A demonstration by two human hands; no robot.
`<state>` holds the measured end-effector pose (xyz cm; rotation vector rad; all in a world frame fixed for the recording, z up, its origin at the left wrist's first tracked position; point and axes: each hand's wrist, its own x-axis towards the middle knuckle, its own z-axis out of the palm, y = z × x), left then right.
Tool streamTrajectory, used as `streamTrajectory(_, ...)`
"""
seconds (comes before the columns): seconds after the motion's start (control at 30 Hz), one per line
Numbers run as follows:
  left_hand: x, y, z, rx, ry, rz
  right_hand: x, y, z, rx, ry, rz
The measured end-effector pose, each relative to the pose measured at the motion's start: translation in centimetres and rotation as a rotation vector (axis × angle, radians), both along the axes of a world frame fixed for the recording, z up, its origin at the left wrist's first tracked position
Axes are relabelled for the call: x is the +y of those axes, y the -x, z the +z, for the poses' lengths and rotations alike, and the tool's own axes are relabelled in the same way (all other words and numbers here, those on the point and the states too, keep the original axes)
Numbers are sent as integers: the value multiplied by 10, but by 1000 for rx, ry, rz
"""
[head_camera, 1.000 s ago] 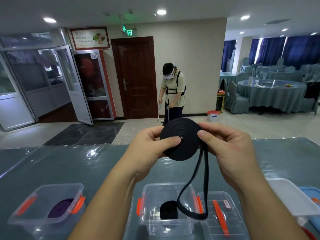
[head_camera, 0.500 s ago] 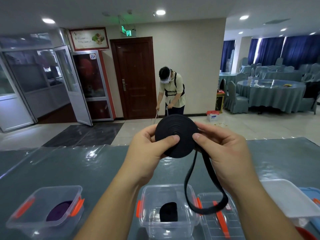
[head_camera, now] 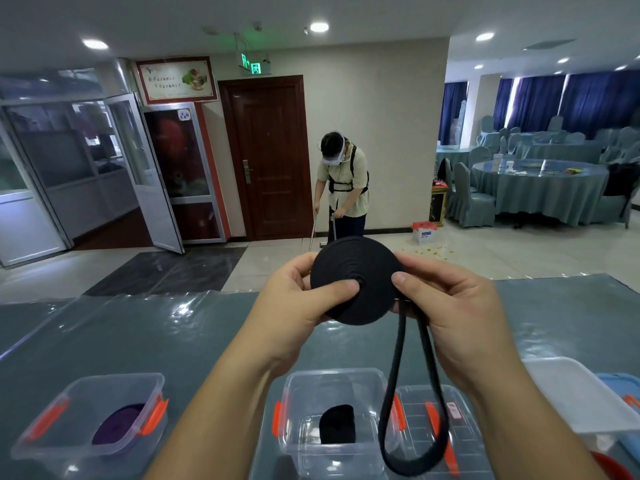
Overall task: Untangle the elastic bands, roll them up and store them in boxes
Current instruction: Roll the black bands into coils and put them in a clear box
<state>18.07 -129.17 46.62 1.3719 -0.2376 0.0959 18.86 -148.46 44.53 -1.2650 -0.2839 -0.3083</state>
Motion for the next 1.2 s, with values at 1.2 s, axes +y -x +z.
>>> streamTrajectory(1.2,-12,3,-2,16,-29,-13,-4,1,-2,61,-125,14)
